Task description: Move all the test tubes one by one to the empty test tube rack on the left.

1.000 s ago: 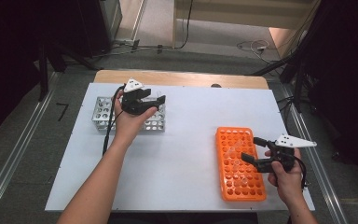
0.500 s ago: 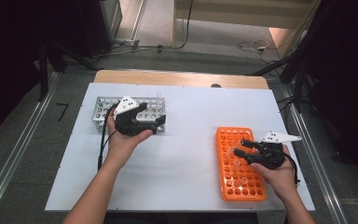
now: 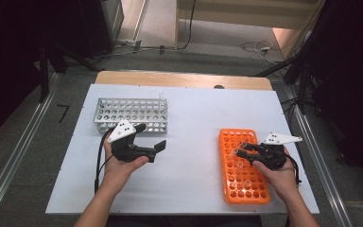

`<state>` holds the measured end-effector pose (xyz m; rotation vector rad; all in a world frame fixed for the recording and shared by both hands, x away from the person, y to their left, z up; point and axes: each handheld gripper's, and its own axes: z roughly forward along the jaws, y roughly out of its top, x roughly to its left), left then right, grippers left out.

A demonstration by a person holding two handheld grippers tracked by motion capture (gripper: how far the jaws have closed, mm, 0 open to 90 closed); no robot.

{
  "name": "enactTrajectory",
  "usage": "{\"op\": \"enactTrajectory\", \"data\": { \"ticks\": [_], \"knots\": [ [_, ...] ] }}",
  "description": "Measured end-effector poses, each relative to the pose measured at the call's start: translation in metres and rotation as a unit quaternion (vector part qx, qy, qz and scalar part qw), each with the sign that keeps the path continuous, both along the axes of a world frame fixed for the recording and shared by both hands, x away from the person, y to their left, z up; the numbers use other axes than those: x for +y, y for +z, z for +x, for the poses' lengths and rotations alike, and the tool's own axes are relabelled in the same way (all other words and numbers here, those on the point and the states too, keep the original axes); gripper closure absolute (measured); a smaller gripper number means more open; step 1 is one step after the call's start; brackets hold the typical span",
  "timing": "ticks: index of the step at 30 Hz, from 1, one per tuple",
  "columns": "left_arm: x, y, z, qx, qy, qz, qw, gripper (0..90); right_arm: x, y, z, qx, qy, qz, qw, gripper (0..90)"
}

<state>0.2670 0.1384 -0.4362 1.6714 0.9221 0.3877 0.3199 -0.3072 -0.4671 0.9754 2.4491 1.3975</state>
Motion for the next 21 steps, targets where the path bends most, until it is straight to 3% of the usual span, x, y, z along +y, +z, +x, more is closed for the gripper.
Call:
{"op": "enactTrajectory", "data": {
  "ticks": [9, 13, 21],
  "knots": [
    [-0.011, -0.010, -0.008, 0.000, -0.023, 0.002, 0.9997, 0.0, 0.005, -0.004, 0.001, -0.011, 0.015, -0.027, 0.9995, 65.3],
    [-0.017, -0.011, -0.008, 0.004, -0.034, 0.005, 0.9994, 0.0, 0.010, -0.003, 0.001, -0.030, 0.014, -0.048, 0.9983, 71.5],
    [-0.023, -0.014, -0.007, 0.014, -0.043, 0.012, 0.9989, 0.0, 0.015, 0.000, 0.000, -0.042, 0.020, -0.070, 0.9964, 74.0]
  ]
}}
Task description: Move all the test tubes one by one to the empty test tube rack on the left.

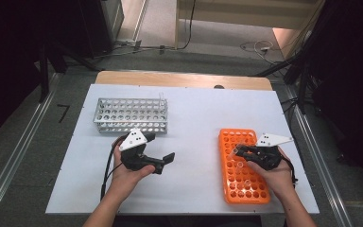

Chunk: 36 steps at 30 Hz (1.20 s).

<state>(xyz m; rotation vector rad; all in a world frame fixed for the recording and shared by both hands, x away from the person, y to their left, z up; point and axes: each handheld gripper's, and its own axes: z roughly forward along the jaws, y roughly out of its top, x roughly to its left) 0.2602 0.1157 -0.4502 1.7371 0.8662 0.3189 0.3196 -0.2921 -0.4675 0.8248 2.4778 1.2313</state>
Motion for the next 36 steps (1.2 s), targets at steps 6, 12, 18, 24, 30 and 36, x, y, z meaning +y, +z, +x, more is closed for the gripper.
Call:
{"op": "enactTrajectory", "data": {
  "ticks": [6, 12, 18, 24, 30, 36],
  "knots": [
    [-0.002, 0.000, 0.000, 0.001, -0.002, -0.001, 1.0000, 0.0, 0.001, 0.000, 0.002, 0.005, 0.000, 0.001, 1.0000, 73.0],
    [-0.002, 0.000, 0.000, 0.004, -0.004, 0.000, 1.0000, 0.0, 0.002, 0.000, 0.002, -0.001, 0.007, -0.003, 1.0000, 74.1],
    [-0.004, -0.001, 0.000, 0.003, -0.006, 0.003, 1.0000, 0.0, 0.002, 0.002, 0.003, 0.002, 0.006, -0.002, 1.0000, 74.3],
    [-0.002, 0.000, 0.000, 0.001, -0.004, -0.001, 1.0000, 0.0, -0.001, 0.020, -0.001, -0.008, -0.002, 0.012, 0.9999, 74.3],
    [-0.001, 0.004, 0.001, -0.002, -0.004, 0.000, 1.0000, 0.0, -0.007, 0.035, 0.000, -0.013, -0.007, 0.038, 0.9992, 74.4],
    [-0.003, 0.010, 0.004, -0.008, -0.004, 0.000, 1.0000, 0.0, -0.007, 0.048, 0.003, -0.020, -0.011, 0.059, 0.9980, 74.3]
  ]
}}
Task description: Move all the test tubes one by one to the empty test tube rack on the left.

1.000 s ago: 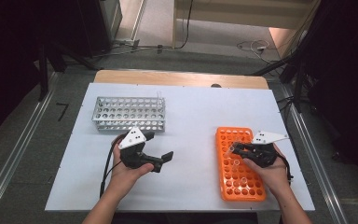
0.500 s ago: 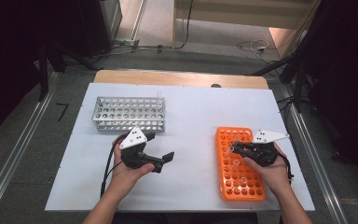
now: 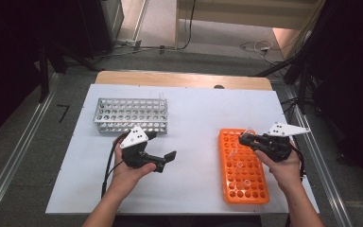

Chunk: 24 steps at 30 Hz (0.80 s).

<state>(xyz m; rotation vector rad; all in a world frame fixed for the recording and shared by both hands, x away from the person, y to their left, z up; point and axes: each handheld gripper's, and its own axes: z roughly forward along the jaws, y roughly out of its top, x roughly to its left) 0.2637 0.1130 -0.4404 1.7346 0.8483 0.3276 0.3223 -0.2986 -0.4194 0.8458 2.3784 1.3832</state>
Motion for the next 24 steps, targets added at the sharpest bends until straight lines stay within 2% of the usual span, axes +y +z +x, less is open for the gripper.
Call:
{"op": "enactTrajectory", "data": {
  "ticks": [7, 15, 21, 24],
  "knots": [
    [-0.006, 0.005, 0.003, -0.004, -0.005, 0.001, 1.0000, 0.0, 0.013, 0.012, 0.004, -0.009, 0.004, 0.020, 0.9998, 74.3],
    [-0.017, 0.011, 0.007, -0.008, -0.017, 0.000, 0.9998, 0.6, 0.037, 0.015, -0.001, 0.001, 0.041, 0.024, 0.9989, 74.3],
    [-0.030, 0.017, 0.005, -0.007, -0.036, -0.009, 0.9993, 4.0, 0.055, 0.016, -0.011, 0.006, 0.074, 0.010, 0.9972, 74.4],
    [-0.039, 0.020, 0.003, -0.011, -0.046, -0.005, 0.9989, 8.3, 0.060, 0.013, -0.013, 0.011, 0.086, 0.000, 0.9963, 74.4]
  ]
}}
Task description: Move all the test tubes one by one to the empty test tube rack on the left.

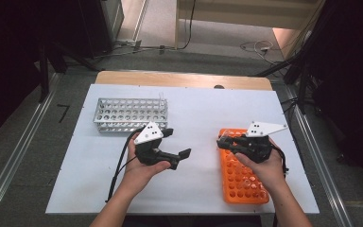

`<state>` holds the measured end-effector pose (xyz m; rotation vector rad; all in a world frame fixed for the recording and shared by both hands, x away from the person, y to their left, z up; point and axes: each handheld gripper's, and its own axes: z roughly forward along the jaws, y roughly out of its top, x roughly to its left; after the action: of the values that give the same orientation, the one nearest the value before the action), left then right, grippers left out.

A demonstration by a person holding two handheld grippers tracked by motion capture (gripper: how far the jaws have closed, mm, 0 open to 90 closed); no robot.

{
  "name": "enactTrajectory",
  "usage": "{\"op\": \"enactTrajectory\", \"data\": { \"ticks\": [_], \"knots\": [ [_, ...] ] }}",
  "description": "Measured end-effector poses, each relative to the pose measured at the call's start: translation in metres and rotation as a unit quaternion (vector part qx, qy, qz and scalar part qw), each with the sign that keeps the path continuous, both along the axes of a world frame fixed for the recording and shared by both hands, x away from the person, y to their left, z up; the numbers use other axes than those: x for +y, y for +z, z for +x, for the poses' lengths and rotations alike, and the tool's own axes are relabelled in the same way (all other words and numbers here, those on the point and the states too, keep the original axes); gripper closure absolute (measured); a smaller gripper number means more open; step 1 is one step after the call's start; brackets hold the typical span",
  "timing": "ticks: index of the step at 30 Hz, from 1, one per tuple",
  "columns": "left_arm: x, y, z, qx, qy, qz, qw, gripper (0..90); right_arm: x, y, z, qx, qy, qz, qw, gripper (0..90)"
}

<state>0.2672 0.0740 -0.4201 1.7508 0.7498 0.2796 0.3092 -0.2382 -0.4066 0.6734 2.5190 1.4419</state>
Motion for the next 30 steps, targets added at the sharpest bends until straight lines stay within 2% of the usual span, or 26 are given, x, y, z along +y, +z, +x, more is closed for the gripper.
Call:
{"op": "enactTrajectory", "data": {
  "ticks": [7, 13, 24, 30],
  "knots": [
    [-0.018, 0.006, -0.004, -0.004, -0.014, 0.008, 0.9999, 21.9, 0.010, -0.002, -0.006, 0.002, 0.025, -0.007, 0.9997, 74.4],
    [-0.028, 0.013, -0.007, -0.011, -0.031, 0.004, 0.9995, 31.7, 0.014, -0.001, -0.009, 0.003, 0.034, -0.009, 0.9994, 74.4],
    [-0.053, 0.016, -0.003, -0.017, -0.061, 0.002, 0.9980, 45.2, 0.021, -0.004, -0.013, 0.001, 0.057, -0.026, 0.9980, 74.4],
    [-0.062, 0.016, 0.001, -0.016, -0.070, 0.006, 0.9974, 57.5, 0.022, -0.005, -0.013, 0.004, 0.064, -0.030, 0.9975, 74.4]
  ]
}}
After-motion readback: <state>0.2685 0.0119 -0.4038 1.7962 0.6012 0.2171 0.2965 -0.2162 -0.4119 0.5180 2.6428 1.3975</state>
